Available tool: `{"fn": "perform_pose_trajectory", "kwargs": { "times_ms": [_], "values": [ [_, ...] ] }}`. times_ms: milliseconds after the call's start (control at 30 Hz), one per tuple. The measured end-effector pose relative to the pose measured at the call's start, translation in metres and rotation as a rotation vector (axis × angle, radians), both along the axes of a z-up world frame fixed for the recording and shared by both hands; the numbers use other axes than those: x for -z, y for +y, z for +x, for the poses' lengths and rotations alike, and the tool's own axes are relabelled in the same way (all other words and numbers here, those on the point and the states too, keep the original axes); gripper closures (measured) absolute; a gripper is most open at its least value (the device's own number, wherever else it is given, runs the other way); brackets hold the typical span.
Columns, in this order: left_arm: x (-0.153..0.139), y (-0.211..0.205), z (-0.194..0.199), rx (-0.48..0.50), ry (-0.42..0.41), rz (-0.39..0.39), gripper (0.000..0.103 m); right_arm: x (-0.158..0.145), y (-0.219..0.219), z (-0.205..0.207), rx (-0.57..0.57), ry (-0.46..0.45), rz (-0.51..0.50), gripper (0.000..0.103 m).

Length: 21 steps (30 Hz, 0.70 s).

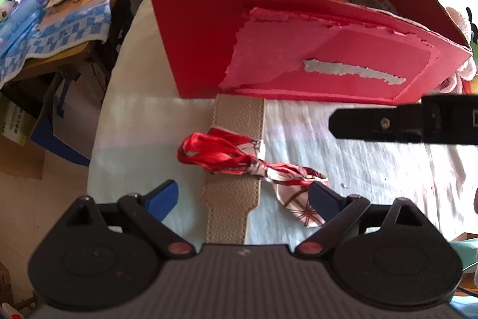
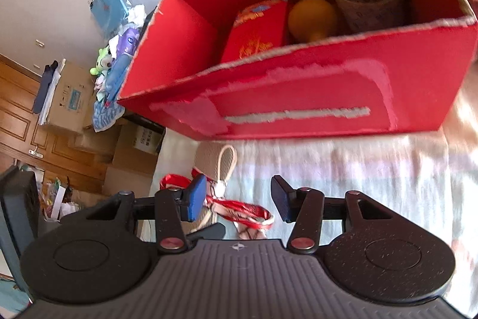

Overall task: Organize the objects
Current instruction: 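Move the right gripper down to the beige strap with red scarf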

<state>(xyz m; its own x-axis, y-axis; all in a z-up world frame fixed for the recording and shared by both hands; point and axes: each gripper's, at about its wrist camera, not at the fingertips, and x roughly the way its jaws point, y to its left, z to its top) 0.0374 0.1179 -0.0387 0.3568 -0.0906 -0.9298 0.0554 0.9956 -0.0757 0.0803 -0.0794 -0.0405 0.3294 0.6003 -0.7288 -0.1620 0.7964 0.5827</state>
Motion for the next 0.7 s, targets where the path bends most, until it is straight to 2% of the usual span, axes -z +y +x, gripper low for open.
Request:
{"fn": "perform_pose_trajectory", "kwargs": {
  "times_ms": [67, 200, 367, 500, 700],
  "values": [
    [0.002, 0.0, 0.002, 0.0, 0.005, -0.002, 0.009, 0.0, 0.004, 0.002, -0.009, 0.003, 0.0, 0.051],
    [0.007, 0.002, 0.004, 0.002, 0.021, -0.011, 0.019, 0.004, 0.013, 0.006, -0.019, 0.028, 0.001, 0.051],
    [0.01, 0.01, 0.006, -0.01, 0.032, -0.044, 0.022, 0.005, 0.025, 0.01, -0.036, 0.037, -0.009, 0.051],
    [0.013, 0.015, 0.008, -0.008, 0.047, -0.079, 0.028, 0.008, 0.034, 0.014, -0.05, 0.047, -0.017, 0.051],
    [0.016, 0.022, 0.01, -0.005, 0.062, -0.108, 0.027, 0.013, 0.047, 0.022, -0.075, 0.067, -0.04, 0.051]
  ]
}}
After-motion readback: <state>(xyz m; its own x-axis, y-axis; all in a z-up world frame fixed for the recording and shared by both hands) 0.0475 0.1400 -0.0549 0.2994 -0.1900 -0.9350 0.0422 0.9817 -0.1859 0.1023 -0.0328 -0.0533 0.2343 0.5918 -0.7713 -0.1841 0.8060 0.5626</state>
